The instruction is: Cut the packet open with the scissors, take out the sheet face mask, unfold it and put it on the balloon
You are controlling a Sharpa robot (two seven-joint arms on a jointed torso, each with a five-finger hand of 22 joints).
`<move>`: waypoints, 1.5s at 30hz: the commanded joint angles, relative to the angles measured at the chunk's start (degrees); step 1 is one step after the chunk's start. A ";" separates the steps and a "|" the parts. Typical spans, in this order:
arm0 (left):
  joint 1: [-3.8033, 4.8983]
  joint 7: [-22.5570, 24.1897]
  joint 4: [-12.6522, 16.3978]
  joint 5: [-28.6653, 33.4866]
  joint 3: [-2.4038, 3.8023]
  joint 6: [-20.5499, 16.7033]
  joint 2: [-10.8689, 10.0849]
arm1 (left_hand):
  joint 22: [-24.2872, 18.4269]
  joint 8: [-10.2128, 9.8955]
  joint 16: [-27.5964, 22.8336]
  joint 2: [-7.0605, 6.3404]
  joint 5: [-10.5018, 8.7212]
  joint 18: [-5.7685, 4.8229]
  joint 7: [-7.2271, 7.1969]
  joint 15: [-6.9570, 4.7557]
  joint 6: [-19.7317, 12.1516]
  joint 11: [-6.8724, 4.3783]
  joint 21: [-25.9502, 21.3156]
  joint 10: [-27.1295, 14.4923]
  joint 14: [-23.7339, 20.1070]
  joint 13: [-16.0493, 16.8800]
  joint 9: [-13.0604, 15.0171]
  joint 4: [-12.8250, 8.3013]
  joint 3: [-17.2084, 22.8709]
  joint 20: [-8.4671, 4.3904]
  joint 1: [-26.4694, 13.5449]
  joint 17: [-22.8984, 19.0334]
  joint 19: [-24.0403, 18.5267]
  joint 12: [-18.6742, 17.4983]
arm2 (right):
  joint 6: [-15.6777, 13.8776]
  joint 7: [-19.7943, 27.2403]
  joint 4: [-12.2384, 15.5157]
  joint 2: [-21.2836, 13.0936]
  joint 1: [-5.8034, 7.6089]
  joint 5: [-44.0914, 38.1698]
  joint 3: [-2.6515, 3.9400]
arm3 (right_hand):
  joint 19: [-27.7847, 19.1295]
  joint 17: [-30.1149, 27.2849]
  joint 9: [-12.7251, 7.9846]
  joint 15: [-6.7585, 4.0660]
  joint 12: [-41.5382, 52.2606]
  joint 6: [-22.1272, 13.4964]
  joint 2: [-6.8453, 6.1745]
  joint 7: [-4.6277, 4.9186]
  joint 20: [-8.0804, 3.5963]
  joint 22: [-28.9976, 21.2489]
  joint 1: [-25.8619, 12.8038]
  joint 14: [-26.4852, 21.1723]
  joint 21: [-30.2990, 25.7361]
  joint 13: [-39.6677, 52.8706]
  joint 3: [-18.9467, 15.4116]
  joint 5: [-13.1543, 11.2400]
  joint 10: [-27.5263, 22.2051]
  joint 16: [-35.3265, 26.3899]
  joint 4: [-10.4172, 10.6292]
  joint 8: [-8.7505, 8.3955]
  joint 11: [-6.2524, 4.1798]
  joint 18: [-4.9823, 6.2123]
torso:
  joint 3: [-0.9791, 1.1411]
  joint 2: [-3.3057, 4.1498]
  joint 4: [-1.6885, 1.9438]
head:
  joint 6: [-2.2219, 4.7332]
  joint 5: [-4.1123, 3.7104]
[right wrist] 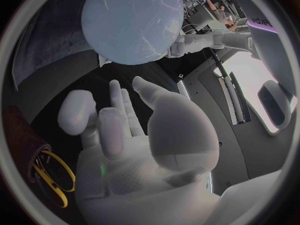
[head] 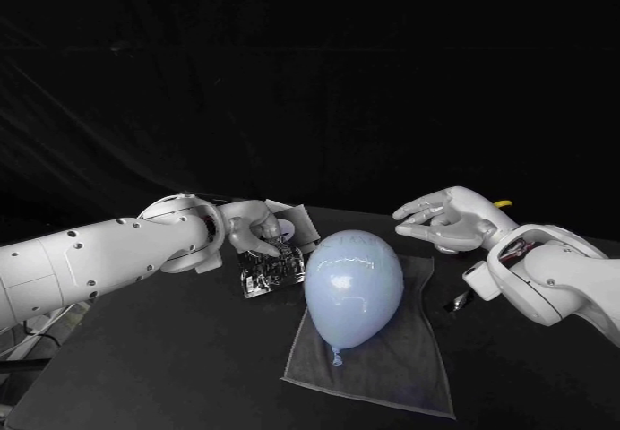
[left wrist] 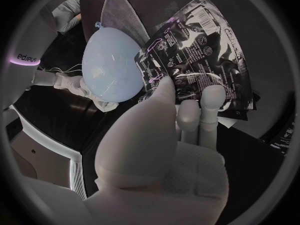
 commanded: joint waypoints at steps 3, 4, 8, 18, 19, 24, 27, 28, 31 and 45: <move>0.45 2.36 -0.43 7.64 0.33 0.93 0.09 | 0.03 -0.56 -0.32 1.33 0.09 -0.55 0.29 0.04 -0.78 0.21 -0.15 0.40 0.00 -0.19 -0.01 0.10 0.94 -0.27 -0.22 0.09 0.12 -0.55 | -0.42 0.71 -0.19 0.06 -0.02 0.35 0.01 | -0.34 0.06 0.11 0.06 0.29 -0.22 0.59 0.03 0.01 1.29 0.10 2.49 0.44 0.08 -0.06 -0.19 0.57 0.30 0.43 0.24 -0.06 -0.74 | -0.04 0.01 0.08 | 1.08 -0.50; 0.51 2.71 -0.56 8.54 0.37 -0.18 0.13 | -0.06 -0.67 -0.36 1.55 0.09 -0.53 0.33 0.10 -0.98 0.27 -0.21 0.36 -0.06 -0.28 0.00 0.07 1.22 -0.29 -0.30 -0.07 0.09 -0.74 | -0.62 0.81 -0.25 0.06 -0.02 0.40 0.02 | -0.33 0.07 0.12 0.05 0.31 -0.21 0.62 0.01 0.01 1.31 0.13 2.49 0.47 0.08 -0.05 -0.19 0.58 0.31 0.44 0.25 -0.07 -0.74 | -0.04 0.01 0.10 | 1.26 -0.58; 0.71 4.22 -0.95 11.55 0.47 -4.70 0.30 | -0.22 -1.21 -0.48 2.60 0.09 -0.52 0.61 0.32 -1.81 0.57 -0.29 -0.07 -0.23 -0.57 -0.06 0.02 2.50 -0.32 -0.41 -0.57 0.11 -1.44 | -1.19 1.10 -0.56 0.11 -0.02 0.61 0.02 | -0.32 0.06 0.13 0.04 0.33 -0.19 0.66 0.00 0.00 1.35 0.18 2.48 0.54 0.09 -0.03 -0.19 0.60 0.31 0.46 0.28 -0.09 -0.75 | -0.05 0.02 0.12 | 1.93 -0.74; 2.50 10.31 -3.14 19.01 0.67 -15.28 1.79 | -0.62 -2.52 -0.42 3.68 0.10 -0.47 1.35 0.77 -3.13 1.13 -0.49 -0.48 -0.11 -0.96 -0.23 -0.03 5.76 -0.07 -0.68 -0.55 0.15 -2.42 | -2.06 1.74 -1.82 0.91 0.06 1.61 0.04 | -0.29 0.20 0.33 -0.17 0.73 0.25 1.30 -0.27 -0.13 1.67 1.04 2.49 0.98 0.18 0.43 -0.18 0.97 0.46 0.54 0.72 -0.37 -0.79 | 0.03 0.00 -0.01 | 3.78 -1.24; 2.81 10.53 -3.33 19.29 0.68 -15.51 1.98 | -0.65 -2.62 -0.46 3.68 0.10 -0.47 1.40 0.81 -3.19 1.18 -0.50 -0.52 -0.16 -0.99 -0.24 -0.03 6.06 -0.04 -0.75 -0.68 0.15 -2.50 | -2.13 1.78 -1.99 1.05 0.10 1.85 0.04 | -0.30 0.18 0.33 -0.18 0.75 0.26 1.33 -0.29 -0.14 1.68 1.09 2.48 0.98 0.18 0.46 -0.18 0.99 0.46 0.54 0.74 -0.38 -0.78 | 0.03 -0.01 0.01 | 4.04 -1.38; 4.32 10.85 -3.65 19.93 0.69 -15.50 2.62 | -0.63 -2.80 -0.47 3.56 0.09 -0.47 1.47 0.89 -3.27 1.26 -0.49 -0.61 -0.20 -1.04 -0.24 -0.04 6.60 0.03 -0.91 -0.77 0.18 -2.66 | -2.47 1.94 -2.50 1.50 0.36 2.48 0.06 | -0.34 0.10 0.38 -0.24 0.83 0.32 1.63 -0.34 -0.19 1.72 1.42 2.46 0.98 0.19 0.73 -0.18 1.05 0.45 0.55 0.83 -0.44 -0.77 | 0.05 -0.05 -0.01 | 4.63 -1.83; 5.05 10.91 -3.55 20.10 0.71 -15.34 3.06 | -0.57 -2.91 -0.42 3.45 0.09 -0.48 1.51 0.93 -3.30 1.30 -0.46 -0.64 -0.15 -1.07 -0.23 -0.03 6.95 0.07 -1.06 -0.67 0.23 -2.75 | -2.65 2.07 -2.87 1.76 0.50 2.68 0.08 | -0.35 0.13 0.42 -0.28 0.90 0.41 1.83 -0.39 -0.23 1.78 1.62 2.46 1.06 0.20 0.91 -0.18 1.12 0.48 0.56 0.93 -0.49 -0.78 | 0.12 -0.04 0.03 | 5.05 -2.18; 5.23 11.00 -3.54 20.22 0.72 -15.32 3.30 | -0.55 -2.95 -0.40 3.40 0.10 -0.49 1.53 0.95 -3.31 1.32 -0.45 -0.66 -0.12 -1.08 -0.23 -0.04 7.10 0.09 -1.12 -0.61 0.25 -2.79 | -2.73 2.12 -3.04 1.90 0.54 2.71 0.09 | -0.39 0.17 0.45 -0.30 0.93 0.48 1.90 -0.41 -0.24 1.76 1.70 2.46 0.99 0.20 0.99 -0.18 1.15 0.50 0.56 0.98 -0.51 -0.77 | 0.12 -0.05 0.03 | 5.21 -2.33; 5.52 11.60 -3.63 20.99 0.76 -15.61 4.20 | -0.55 -2.95 -0.40 3.40 0.10 -0.49 1.53 0.95 -3.31 1.32 -0.45 -0.66 -0.12 -1.08 -0.23 -0.04 7.10 0.09 -1.12 -0.61 0.25 -2.79 | -3.00 2.30 -3.40 2.25 0.60 3.00 0.13 | -0.44 0.13 0.54 -0.39 1.09 0.74 2.21 -0.53 -0.31 1.82 2.08 2.44 1.00 0.23 1.31 -0.18 1.35 0.51 0.52 1.20 -0.63 -0.76 | 0.12 -0.09 0.03 | 5.81 -2.85; 4.69 22.90 -9.19 23.57 0.56 -23.78 11.75 | -0.30 -3.30 -0.33 2.73 0.08 -0.51 1.46 1.00 -3.30 1.30 -0.31 -0.19 -0.09 -1.06 -0.12 0.03 8.34 0.21 -2.31 -0.80 0.46 -2.81 | -0.86 -3.41 -7.91 5.70 4.43 12.48 0.32 | -0.25 0.85 1.19 -2.02 6.87 1.72 4.79 -2.05 -1.64 2.78 2.46 2.64 2.28 4.14 1.86 -0.20 7.83 1.01 1.40 2.19 -2.66 -0.89 | 0.01 0.05 -0.09 | 8.97 -5.36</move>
